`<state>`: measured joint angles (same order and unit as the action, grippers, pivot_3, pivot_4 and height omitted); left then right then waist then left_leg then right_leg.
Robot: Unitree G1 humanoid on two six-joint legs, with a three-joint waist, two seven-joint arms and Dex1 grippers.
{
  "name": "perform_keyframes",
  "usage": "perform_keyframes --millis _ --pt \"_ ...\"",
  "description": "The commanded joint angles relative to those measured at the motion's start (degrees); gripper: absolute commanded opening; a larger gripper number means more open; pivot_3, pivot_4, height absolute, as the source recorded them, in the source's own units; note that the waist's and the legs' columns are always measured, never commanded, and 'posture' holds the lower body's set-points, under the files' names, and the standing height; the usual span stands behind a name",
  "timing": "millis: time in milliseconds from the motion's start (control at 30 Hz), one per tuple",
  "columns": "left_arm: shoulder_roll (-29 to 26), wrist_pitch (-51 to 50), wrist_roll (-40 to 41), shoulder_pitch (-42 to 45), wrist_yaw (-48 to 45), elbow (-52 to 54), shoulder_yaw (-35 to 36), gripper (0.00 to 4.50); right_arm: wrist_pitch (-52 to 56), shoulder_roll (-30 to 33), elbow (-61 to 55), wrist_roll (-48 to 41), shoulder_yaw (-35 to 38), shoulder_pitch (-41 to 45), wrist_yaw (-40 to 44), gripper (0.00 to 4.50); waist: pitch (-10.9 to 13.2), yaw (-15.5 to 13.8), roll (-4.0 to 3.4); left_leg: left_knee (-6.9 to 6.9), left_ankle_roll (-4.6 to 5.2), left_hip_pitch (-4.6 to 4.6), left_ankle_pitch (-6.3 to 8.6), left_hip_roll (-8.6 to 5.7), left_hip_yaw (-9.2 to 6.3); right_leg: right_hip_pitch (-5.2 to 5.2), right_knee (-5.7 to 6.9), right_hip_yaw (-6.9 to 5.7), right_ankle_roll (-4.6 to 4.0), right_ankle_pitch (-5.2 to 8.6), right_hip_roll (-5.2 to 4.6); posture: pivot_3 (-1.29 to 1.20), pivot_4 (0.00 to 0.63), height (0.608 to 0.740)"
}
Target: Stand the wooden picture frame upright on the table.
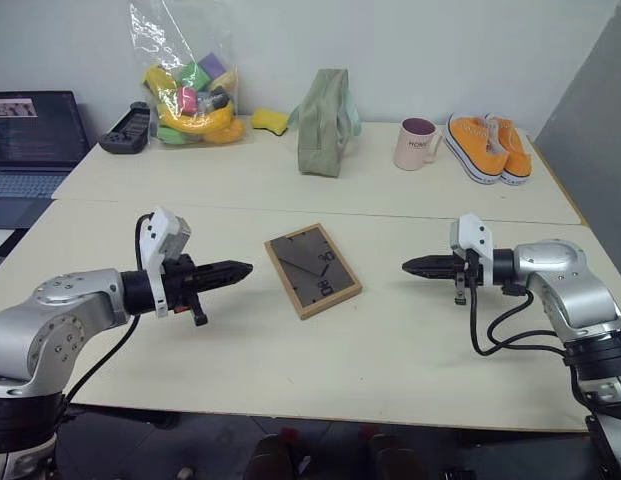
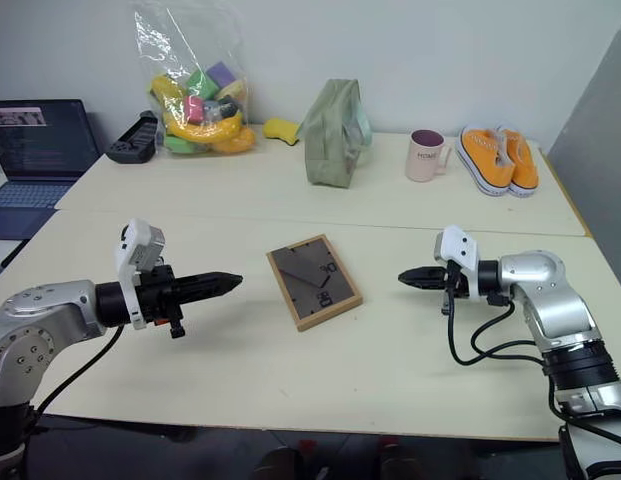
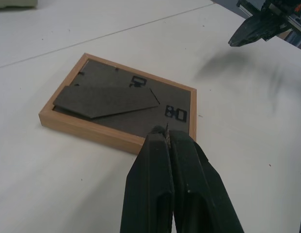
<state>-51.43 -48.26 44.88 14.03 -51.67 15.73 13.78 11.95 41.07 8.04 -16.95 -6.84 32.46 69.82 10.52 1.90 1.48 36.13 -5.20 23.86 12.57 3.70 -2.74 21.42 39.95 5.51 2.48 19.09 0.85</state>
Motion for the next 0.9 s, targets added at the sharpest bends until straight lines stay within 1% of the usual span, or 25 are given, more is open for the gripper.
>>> perform_keyframes --millis 33,267,333,433,500,600,700,900 --pt "0.19 0.8 0.72 0.43 -0.04 2.45 1.57 0.05 -1.06 -0.19 -0.5 -0.08 1.51 0.17 -0.17 0.0 0.0 0.01 0.0 0.0 0.0 0.0 0.0 0.0 0.0 0.0 0.0 0.0 0.0 0.0 0.0 0.0 0.15 0.74" --pt "0.72 0.32 0.03 1.91 2.49 0.67 2.24 0.05 -2.58 -1.15 0.71 0.83 1.74 0.38 -1.7 0.0 0.0 0.0 0.0 0.02 0.0 0.0 0.0 0.0 0.0 -0.01 0.02 -0.01 0.0 0.0 0.0 0.0 0.15 0.74" --pt "0.7 0.51 -0.4 1.88 3.01 -0.02 2.53 0.05 -3.43 -2.06 1.45 1.42 1.91 0.72 -3.46 0.0 0.0 0.0 0.0 0.02 0.0 0.0 0.0 0.0 0.0 -0.01 0.02 -0.01 0.0 0.0 0.0 0.0 0.15 0.74" --pt "1.09 2.65 -3.61 1.15 5.09 -2.2 2.52 0.05 -4.76 -4.43 2.7 3.12 1.69 1.03 -7.61 0.0 0.0 0.02 0.0 0.02 0.0 -0.01 0.0 0.0 0.0 0.0 0.03 -0.01 0.0 0.0 0.0 0.0 0.15 0.74" --pt "1.58 3.4 -5.03 0.9 6.37 -3.32 2.64 0.05 -5.7 -5.43 3.03 4.03 1.44 0.9 -8.93 0.0 0.0 0.07 0.0 0.02 0.0 -0.02 -0.01 0.0 0.0 0.0 0.04 0.0 0.0 0.0 0.0 0.0 0.15 0.74" --pt "3.7 5.95 -8.61 -0.27 10.26 -7.26 3.28 0.05 -6.31 -7.96 2.78 5.05 -0.11 -0.49 -10.13 0.0 0.0 0.06 -0.01 0.02 0.0 -0.03 -0.01 0.0 0.0 -0.01 0.05 0.0 -0.01 0.0 0.0 0.0 0.15 0.74" --pt "5.61 7.79 -10.72 0.16 11.28 -10.71 2.61 0.05 -6.42 -9.83 2.73 5.55 -1.0 -0.88 -10.51 0.0 0.0 0.01 -0.01 0.02 0.0 -0.02 -0.01 0.0 -0.01 0.0 0.05 -0.01 -0.01 -0.01 0.0 0.0 0.15 0.74" --pt "11.9 14.44 -17.17 7.39 13.14 -22.32 -2.45 0.05 -6.59 -12.78 3.27 7.22 -2.44 -1.0 -12.03 0.0 0.0 -0.4 -0.01 0.08 -0.02 -0.02 -0.02 -0.01 -0.05 -0.05 0.1 -0.1 -0.01 -0.01 -0.01 0.0 0.15 0.74"
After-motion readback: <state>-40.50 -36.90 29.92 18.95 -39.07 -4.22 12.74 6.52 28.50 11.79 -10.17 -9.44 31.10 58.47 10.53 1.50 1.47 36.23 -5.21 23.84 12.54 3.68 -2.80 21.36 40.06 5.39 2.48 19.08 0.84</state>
